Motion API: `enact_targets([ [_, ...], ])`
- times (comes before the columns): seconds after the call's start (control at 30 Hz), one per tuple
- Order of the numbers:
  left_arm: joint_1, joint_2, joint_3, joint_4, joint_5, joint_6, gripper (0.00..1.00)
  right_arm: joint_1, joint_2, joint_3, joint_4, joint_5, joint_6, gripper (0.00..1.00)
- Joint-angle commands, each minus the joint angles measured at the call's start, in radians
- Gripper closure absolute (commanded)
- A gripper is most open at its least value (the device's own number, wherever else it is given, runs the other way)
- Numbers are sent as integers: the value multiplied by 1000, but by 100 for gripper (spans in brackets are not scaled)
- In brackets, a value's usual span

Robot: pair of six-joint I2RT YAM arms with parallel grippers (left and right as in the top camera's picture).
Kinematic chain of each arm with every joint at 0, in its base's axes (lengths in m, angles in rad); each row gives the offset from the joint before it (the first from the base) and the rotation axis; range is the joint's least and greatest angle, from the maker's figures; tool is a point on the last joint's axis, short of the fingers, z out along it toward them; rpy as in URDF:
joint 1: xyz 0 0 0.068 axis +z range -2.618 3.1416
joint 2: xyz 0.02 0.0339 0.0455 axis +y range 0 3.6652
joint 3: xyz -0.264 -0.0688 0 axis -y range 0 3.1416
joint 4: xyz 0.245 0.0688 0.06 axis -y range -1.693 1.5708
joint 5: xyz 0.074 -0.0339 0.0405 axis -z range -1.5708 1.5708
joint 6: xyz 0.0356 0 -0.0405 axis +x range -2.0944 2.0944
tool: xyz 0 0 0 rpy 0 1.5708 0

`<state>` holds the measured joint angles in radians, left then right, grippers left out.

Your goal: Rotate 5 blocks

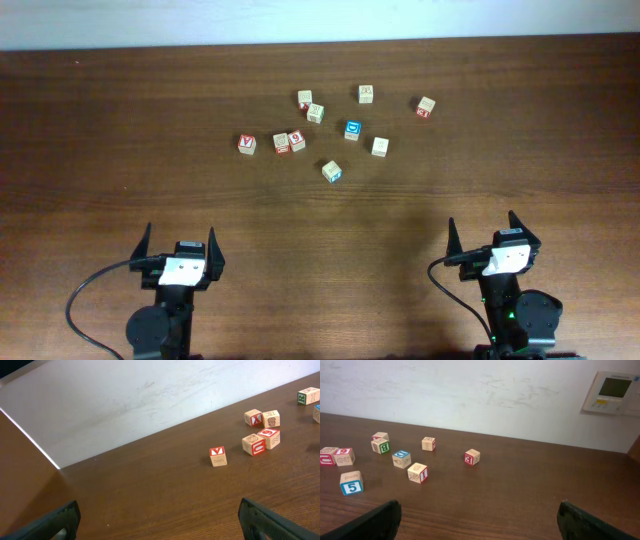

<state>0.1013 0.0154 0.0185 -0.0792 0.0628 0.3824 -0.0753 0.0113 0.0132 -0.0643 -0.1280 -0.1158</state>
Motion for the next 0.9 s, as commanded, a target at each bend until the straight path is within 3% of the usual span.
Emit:
enact_targets([
  [0.0, 0, -9, -9, 1, -10, 16, 1, -4, -5, -8, -3, 5, 0, 2],
  [0.87, 0, -10, -9, 1, -11, 16, 1, -4, -5, -8, -3, 43, -37, 1],
])
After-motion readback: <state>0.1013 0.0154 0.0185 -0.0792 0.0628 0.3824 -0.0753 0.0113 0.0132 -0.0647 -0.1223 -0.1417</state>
